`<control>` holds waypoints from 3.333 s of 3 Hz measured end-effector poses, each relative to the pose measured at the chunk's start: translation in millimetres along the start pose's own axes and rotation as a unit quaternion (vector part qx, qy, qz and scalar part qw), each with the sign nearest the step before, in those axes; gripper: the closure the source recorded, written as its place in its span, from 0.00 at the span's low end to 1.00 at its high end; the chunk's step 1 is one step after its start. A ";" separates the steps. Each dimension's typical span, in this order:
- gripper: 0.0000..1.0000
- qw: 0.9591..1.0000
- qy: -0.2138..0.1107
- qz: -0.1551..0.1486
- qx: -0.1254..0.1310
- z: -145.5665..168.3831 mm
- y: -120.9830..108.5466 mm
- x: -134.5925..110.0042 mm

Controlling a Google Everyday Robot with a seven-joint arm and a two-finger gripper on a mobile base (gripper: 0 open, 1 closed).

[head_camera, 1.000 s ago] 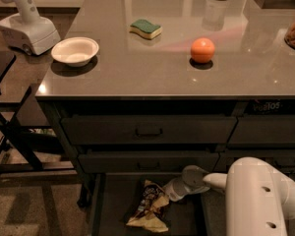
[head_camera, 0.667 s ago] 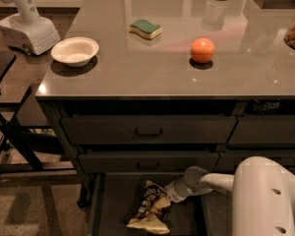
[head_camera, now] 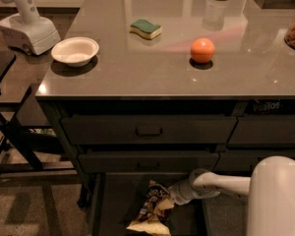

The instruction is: Pick brown chip bag from bottom drawer and place on counter

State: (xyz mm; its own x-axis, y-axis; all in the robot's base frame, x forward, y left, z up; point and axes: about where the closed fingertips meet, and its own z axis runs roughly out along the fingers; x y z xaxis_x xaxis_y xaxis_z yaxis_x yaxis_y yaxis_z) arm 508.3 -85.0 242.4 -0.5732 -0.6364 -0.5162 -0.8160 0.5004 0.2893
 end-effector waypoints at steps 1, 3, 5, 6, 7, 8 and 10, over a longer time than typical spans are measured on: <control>1.00 1.000 0.004 0.001 0.022 -27.3 8.8 -6.7; 1.00 0.999 0.021 -0.001 0.047 -79.7 35.7 -25.5; 1.00 0.999 0.013 -0.002 0.047 -125.9 68.3 -44.7; 1.00 0.999 0.013 -0.007 0.051 -145.7 79.9 -54.5; 1.00 0.998 0.015 -0.023 0.056 -166.1 94.7 -69.5; 1.00 0.996 0.002 -0.054 0.067 -201.5 126.5 -92.7; 1.00 0.998 -0.010 -0.037 0.050 -211.1 140.6 -96.9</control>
Offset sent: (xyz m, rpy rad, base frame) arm -0.0175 -0.0209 0.1004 -0.1163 -0.0488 -0.0692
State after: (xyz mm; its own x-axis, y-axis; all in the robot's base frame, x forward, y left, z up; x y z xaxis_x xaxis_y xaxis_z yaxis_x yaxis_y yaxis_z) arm 433.4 -76.8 503.2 -0.5094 -0.6624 -0.5494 -0.8439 0.5094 0.1682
